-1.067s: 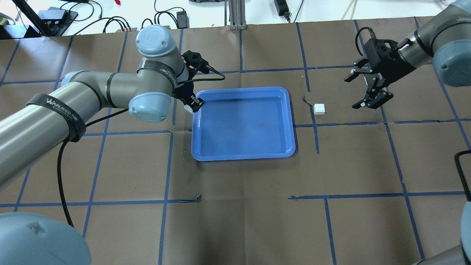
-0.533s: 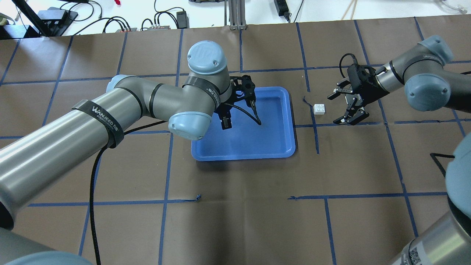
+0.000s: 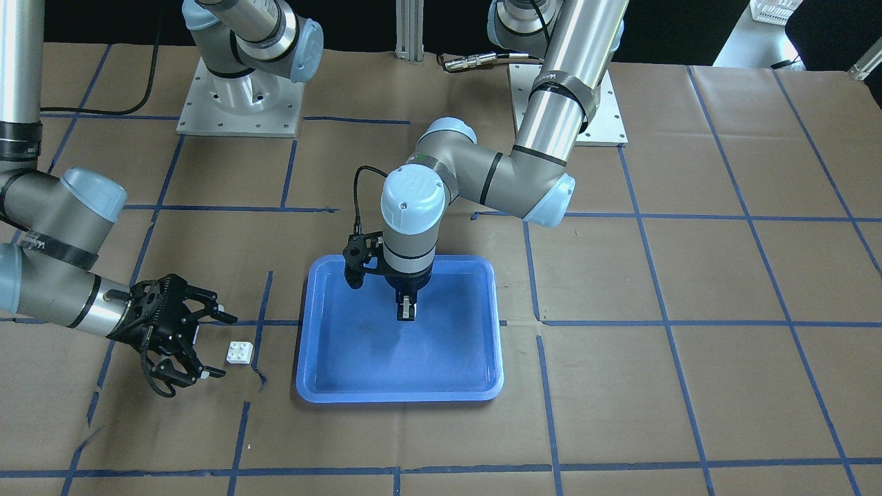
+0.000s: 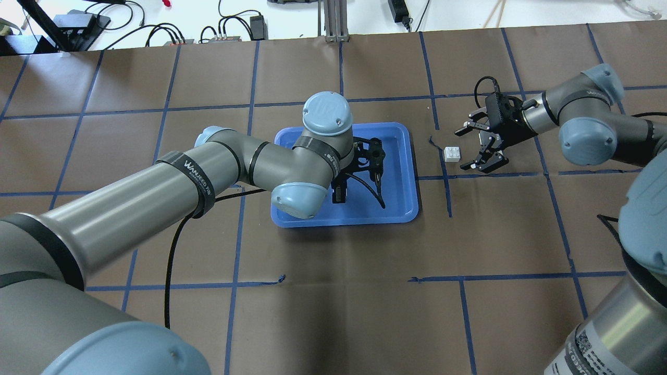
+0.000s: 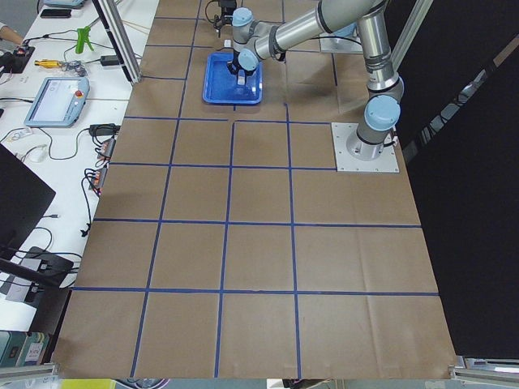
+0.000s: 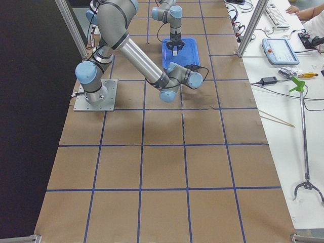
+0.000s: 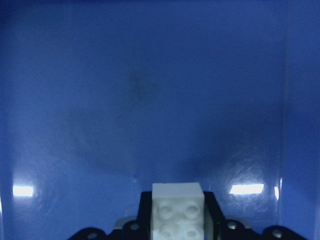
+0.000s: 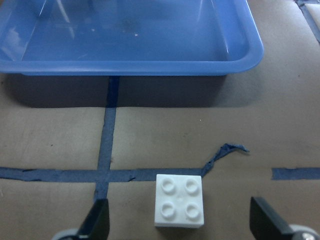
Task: Assemble white blocks and place on blue tray
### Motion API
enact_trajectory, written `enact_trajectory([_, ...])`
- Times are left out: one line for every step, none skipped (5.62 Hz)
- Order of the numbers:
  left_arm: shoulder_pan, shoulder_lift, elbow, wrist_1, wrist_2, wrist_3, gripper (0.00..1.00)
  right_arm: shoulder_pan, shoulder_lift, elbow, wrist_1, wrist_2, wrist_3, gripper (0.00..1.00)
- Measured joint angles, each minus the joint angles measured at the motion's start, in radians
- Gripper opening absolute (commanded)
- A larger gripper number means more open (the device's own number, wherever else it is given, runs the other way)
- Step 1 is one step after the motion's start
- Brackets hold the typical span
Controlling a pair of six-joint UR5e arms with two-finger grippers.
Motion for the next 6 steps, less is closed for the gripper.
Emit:
enact_trajectory([-0.001,-0.006,-0.002,0.003,-0.001,0.001,0.91,0.002,0.009,0.0,-0.007,0.004,0.0,0.94])
enact_trajectory([-0.002,-0.002,-0.001,0.002,-0.005,-0.001,0.92,0.002,0.022,0.0,-0.009,0.004,0.0,0.7])
enact_trajectory([-0.001,0.014,0.006,-0.012,-0.005,-0.004,0.93,0.002,0.028,-0.003,-0.01,0.004,0.0,0.51])
enact_trajectory([0.003,0.056,0.028,-0.072,-0.003,-0.006,0.93,0.003,0.029,-0.004,-0.01,0.004,-0.003,0.45])
enact_trajectory([0.02,0.137,0.072,-0.222,-0.003,-0.008,0.93,0.003,0.028,-0.005,-0.01,0.004,-0.006,0.38])
enact_trajectory([0.053,0.236,0.13,-0.423,-0.013,-0.008,0.93,0.003,0.026,-0.006,-0.011,0.004,-0.008,0.34])
